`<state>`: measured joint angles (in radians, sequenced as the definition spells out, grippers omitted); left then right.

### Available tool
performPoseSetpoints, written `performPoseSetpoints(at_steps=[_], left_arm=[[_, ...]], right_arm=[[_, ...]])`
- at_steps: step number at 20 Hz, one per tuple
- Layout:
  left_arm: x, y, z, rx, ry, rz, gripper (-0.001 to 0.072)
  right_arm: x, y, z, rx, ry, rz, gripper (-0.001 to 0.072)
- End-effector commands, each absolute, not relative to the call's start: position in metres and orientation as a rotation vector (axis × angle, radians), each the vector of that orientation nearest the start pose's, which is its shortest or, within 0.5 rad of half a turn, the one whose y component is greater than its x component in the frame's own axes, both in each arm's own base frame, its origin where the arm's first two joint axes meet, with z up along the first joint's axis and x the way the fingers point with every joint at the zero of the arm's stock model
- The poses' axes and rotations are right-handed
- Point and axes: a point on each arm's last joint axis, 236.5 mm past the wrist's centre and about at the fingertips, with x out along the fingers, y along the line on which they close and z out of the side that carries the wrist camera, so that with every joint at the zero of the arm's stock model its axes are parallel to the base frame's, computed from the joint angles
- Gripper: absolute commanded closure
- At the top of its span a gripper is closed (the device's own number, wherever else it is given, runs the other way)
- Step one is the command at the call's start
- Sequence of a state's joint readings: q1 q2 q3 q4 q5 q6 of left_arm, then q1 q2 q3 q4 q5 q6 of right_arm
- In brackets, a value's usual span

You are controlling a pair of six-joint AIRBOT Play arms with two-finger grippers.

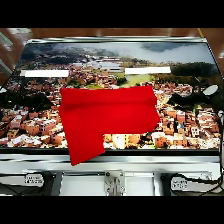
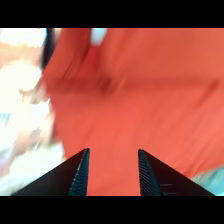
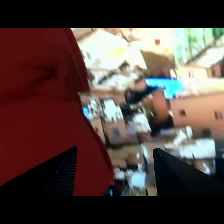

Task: Fold the shirts.

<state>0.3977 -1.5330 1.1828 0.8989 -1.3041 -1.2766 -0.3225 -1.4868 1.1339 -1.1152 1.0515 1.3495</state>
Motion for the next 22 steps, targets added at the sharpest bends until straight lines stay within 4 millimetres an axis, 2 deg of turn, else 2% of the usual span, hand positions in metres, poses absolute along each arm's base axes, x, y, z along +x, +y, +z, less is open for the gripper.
performPoseSetpoints(at_steps=[1, 2, 3, 4, 7, 11, 14, 18, 22], left_arm=[[0.304, 0.008, -0.051, -0.743, 1.538, -0.231, 0.0292], [0.282, -0.003, -0.065, -0.776, 1.563, -0.240, 0.0252], [0.269, -0.016, -0.076, -0.809, 1.574, -0.253, 0.0181], [0.263, -0.029, -0.083, -0.857, 1.560, -0.278, 0.0180], [0.265, -0.059, -0.096, -1.016, 1.484, -0.296, 0.0182], [0.249, -0.079, -0.110, -1.002, 1.552, -0.328, 0.0187], [0.247, -0.082, -0.111, -0.982, 1.566, -0.355, 0.0194], [0.232, -0.066, -0.101, -0.900, 1.642, -0.408, 0.0245], [0.221, -0.058, -0.102, -0.892, 1.678, -0.402, 0.0245]], right_arm=[[0.333, -0.042, -0.062, 0.572, 1.512, 0.103, 0.0117], [0.329, -0.037, -0.065, 0.604, 1.518, 0.115, 0.0117], [0.330, -0.032, -0.066, 0.627, 1.511, 0.127, 0.0117], [0.334, -0.024, -0.065, 0.646, 1.494, 0.148, 0.0116], [0.346, -0.011, -0.061, 0.670, 1.454, 0.174, 0.0116], [0.346, -0.007, -0.060, 0.659, 1.458, 0.185, 0.0117], [0.344, -0.006, -0.060, 0.661, 1.468, 0.192, 0.0117], [0.342, -0.005, -0.060, 0.662, 1.475, 0.195, 0.0117], [0.342, -0.005, -0.060, 0.662, 1.475, 0.196, 0.0117]])
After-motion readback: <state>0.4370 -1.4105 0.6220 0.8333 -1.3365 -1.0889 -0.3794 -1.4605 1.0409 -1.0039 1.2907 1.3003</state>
